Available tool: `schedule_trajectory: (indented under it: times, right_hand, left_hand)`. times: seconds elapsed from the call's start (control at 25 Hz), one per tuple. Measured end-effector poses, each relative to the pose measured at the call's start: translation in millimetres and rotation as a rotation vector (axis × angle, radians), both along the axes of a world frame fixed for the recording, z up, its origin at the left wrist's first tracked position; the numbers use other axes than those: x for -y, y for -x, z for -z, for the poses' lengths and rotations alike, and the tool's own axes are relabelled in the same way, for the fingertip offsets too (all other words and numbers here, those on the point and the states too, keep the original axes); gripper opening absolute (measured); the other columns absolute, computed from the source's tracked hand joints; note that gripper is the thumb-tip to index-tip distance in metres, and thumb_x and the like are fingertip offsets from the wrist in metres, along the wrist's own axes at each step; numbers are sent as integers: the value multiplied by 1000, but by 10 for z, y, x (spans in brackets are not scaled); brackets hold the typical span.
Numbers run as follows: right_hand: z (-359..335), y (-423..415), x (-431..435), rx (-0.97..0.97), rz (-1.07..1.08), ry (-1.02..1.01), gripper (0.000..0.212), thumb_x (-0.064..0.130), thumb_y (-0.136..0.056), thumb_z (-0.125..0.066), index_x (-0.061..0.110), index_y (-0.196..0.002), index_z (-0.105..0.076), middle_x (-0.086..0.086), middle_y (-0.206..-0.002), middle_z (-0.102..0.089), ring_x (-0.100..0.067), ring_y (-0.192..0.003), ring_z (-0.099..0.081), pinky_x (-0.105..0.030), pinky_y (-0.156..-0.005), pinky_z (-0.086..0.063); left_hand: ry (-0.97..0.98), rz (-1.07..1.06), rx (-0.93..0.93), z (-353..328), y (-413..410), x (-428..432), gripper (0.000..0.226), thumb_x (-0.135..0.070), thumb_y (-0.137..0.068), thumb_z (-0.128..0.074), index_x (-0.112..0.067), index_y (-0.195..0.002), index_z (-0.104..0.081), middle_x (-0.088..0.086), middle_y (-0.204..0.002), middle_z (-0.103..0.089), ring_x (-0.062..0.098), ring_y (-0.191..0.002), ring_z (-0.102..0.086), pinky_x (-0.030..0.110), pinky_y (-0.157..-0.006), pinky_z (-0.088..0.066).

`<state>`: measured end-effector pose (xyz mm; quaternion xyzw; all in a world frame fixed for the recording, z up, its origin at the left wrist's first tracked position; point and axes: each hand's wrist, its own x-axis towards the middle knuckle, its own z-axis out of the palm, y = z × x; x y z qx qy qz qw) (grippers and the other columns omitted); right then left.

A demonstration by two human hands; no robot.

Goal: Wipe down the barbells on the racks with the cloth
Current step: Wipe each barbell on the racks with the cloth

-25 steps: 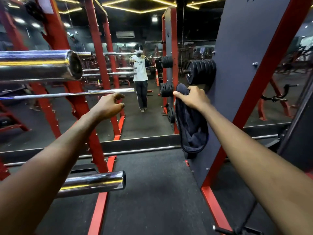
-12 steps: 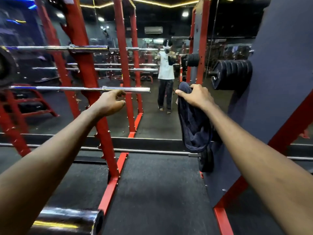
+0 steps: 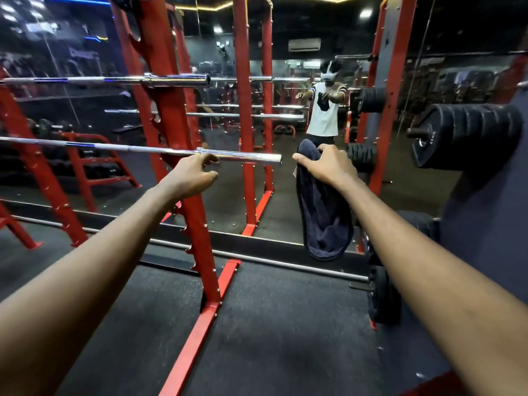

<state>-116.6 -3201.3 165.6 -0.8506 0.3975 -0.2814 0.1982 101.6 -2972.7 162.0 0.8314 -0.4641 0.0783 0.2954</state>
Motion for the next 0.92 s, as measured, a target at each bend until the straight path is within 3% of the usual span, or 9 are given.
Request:
schedule_trajectory:
  times: [0.12, 0.28, 0.56, 0.76, 0.92]
  right_hand:
    - [-11, -401, 325, 8, -17, -11, 80, 82, -80, -57, 19, -129, -61, -14, -134, -62, -38, -125, -58, -45, -98, -48]
    - [-76, -903, 731, 18, -40, 13, 78, 82, -81, -57, 16, -123, -62, -16, -130, -64, -38, -123, -59, -45, -96, -49]
    - [-11, -1709, 1413, 19, -89, -8, 74, 85, -79, -55, 19, -111, -62, -12, -121, -68, -37, -117, -62, -47, -95, -52]
    - [-30, -2320, 2000, 24, -144, -3, 73, 82, -80, -55, 19, -117, -60, -13, -126, -66, -37, -121, -60, -47, -96, -50]
    - [34, -2796, 2297, 33, -157, -31, 74, 71, -87, -60, 14, -132, -50, -16, -134, -61, -39, -125, -57, -47, -97, -47]
  left_hand:
    - [5, -29, -15, -22, -298, 306, 43, -12, -88, -59, -13, -131, -60, 6, -114, -67, 20, -93, -65, 18, -75, -43]
    - [0, -47, -2, -30, -729, 696, 43, -13, -87, -59, -13, -131, -59, 8, -123, -66, 23, -111, -63, 22, -87, -39]
    - [-51, -66, -11, 39, -1349, 1385, 42, -13, -85, -59, -15, -127, -61, 9, -116, -68, 24, -106, -62, 24, -82, -38]
    - [-57, -113, -35, 27, -1777, 1866, 66, -35, -69, -53, -13, -131, -60, 13, -127, -65, 29, -118, -59, 33, -97, -44]
    - [-75, -137, -46, 81, -2151, 2219, 69, -35, -69, -48, -13, -134, -58, 14, -129, -63, 29, -119, -58, 34, -100, -44]
